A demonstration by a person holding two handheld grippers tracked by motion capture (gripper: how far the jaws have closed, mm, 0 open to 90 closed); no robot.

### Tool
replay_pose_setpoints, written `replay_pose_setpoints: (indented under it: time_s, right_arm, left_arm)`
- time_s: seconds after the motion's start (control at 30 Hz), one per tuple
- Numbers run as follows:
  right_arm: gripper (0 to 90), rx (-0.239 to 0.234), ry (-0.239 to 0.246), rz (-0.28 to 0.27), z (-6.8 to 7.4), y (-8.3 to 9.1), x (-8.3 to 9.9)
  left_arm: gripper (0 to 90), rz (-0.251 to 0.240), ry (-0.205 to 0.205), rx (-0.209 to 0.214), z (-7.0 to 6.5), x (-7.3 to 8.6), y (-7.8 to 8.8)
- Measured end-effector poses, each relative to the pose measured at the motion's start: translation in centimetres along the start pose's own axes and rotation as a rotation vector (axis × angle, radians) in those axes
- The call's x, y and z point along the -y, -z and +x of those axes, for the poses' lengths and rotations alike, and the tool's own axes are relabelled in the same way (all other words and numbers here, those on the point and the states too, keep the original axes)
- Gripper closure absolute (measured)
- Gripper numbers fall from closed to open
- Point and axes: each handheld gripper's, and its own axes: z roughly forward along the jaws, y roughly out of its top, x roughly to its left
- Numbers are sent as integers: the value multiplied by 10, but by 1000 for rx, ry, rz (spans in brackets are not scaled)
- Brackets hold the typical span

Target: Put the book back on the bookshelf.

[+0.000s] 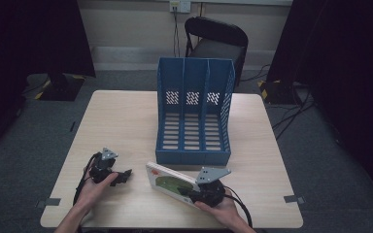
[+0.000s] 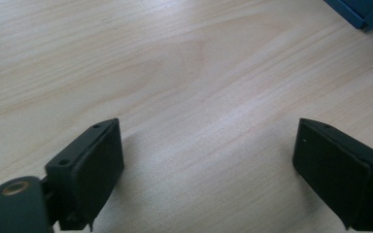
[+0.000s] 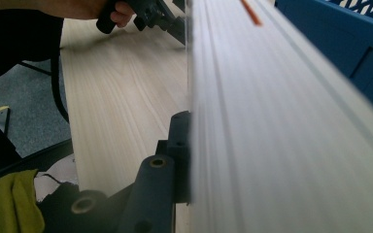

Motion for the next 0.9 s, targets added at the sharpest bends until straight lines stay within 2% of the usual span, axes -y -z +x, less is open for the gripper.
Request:
replay_pose_setpoints:
  time_s: [0.17, 0.43, 0.9]
  right_arm:
    - [765, -2, -1, -3, 0, 0, -1]
    - [765, -13, -3, -20, 2, 5, -6]
    - [765, 0, -20, -70, 4, 21, -19]
  left_arm:
    - [4, -39, 3, -3, 2, 4, -5]
    - [0, -39, 5, -3, 1, 4, -5]
    - [0, -39, 10, -8, 1, 4, -5]
